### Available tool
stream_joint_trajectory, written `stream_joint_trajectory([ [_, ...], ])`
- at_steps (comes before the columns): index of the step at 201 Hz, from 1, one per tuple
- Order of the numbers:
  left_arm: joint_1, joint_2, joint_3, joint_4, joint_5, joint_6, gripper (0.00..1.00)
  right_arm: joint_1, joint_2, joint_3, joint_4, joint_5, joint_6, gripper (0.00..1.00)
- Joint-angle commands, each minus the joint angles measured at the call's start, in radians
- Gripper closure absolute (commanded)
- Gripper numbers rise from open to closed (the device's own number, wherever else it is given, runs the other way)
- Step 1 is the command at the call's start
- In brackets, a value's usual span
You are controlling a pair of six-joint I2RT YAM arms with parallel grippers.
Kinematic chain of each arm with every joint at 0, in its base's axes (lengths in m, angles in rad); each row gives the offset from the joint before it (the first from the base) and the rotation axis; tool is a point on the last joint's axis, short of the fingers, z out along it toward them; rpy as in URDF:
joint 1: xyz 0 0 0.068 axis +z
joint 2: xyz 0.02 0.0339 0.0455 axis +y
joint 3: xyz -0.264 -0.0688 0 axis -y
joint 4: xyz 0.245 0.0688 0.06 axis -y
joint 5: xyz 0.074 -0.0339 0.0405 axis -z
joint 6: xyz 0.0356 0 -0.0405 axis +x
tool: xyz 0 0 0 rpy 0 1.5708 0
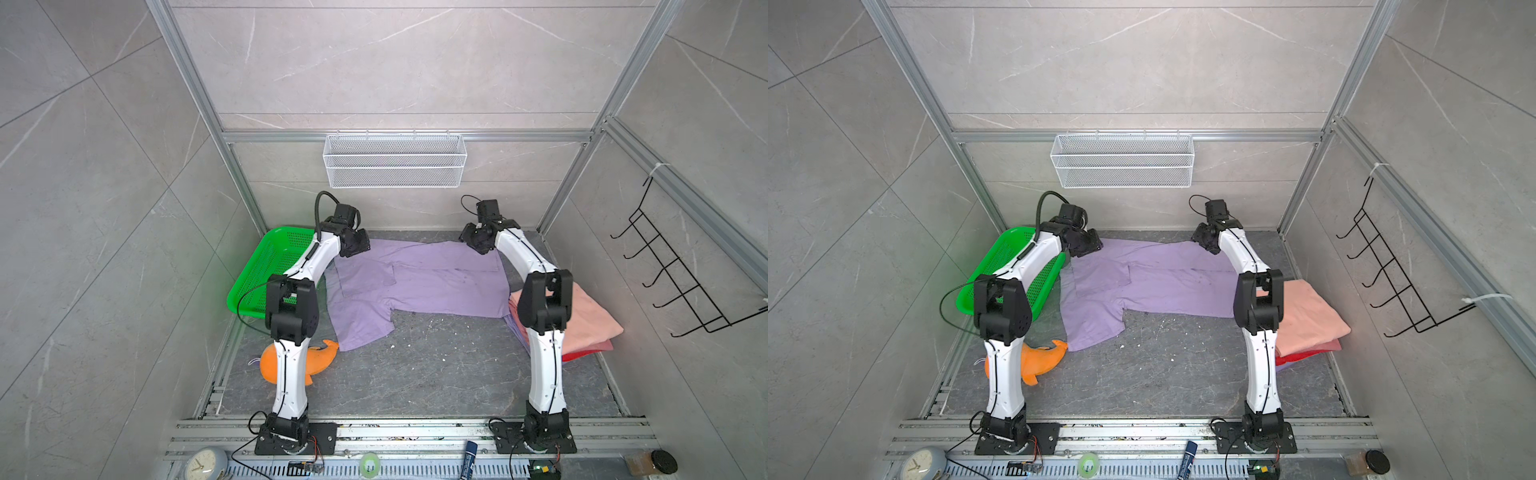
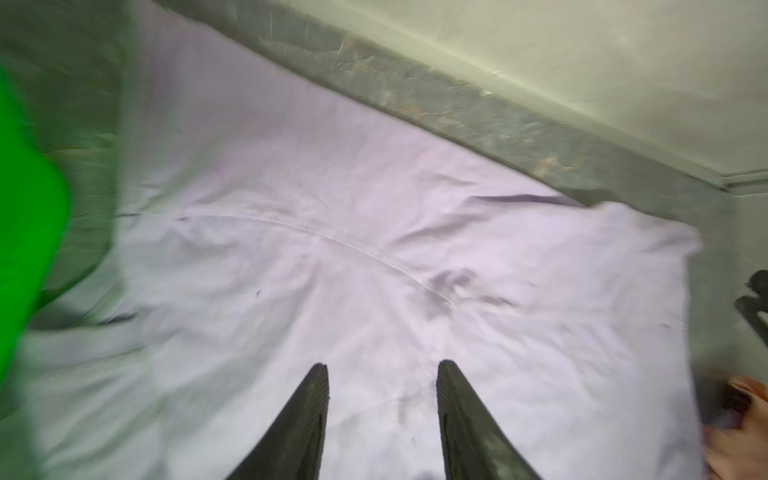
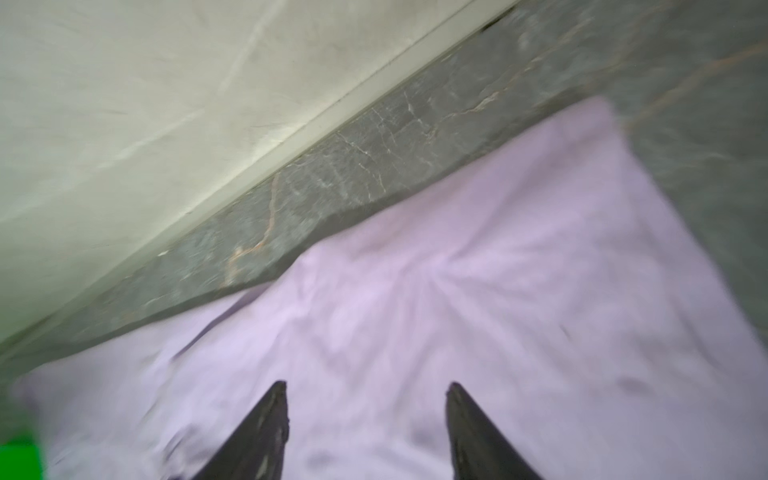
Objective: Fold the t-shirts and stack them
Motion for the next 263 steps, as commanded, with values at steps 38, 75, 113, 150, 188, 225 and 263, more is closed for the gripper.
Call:
stream_joint_trajectory([
  [38, -0.015, -0.371, -0.472, -0.174, -0.022, -0.103, 0.52, 0.000, -0.574, -0.710, 0.054, 0.062, 0.171, 0.31],
  [75, -0.029, -0.516, -0.727, -0.196, -0.014, -0.221, 0.50, -0.030, -0.751, -0.960, 0.028, 0.065, 0.198, 0.28],
  [113, -0.070, -0.624, -0.923, -0.171, -0.007, -0.351, 0.50, -0.042, -0.834, -1.071, 0.057, 0.071, 0.217, 0.28],
  [150, -0.090, -0.668, -1.045, -0.120, -0.004, -0.420, 0.50, -0.050, -0.831, -1.075, 0.057, 0.070, 0.209, 0.28],
  [188, -0.097, -0.648, -1.118, -0.006, -0.006, -0.476, 0.49, -0.052, -0.849, -1.108, 0.090, 0.056, 0.220, 0.27],
  [225, -0.096, -0.588, -1.094, 0.051, -0.054, -0.435, 0.49, -0.054, -0.889, -1.193, 0.180, 0.073, 0.284, 0.25],
  [263, -0.094, -0.517, -1.066, 0.068, -0.037, -0.402, 0.66, -0.056, -0.846, -1.227, 0.253, 0.129, 0.368, 0.24],
])
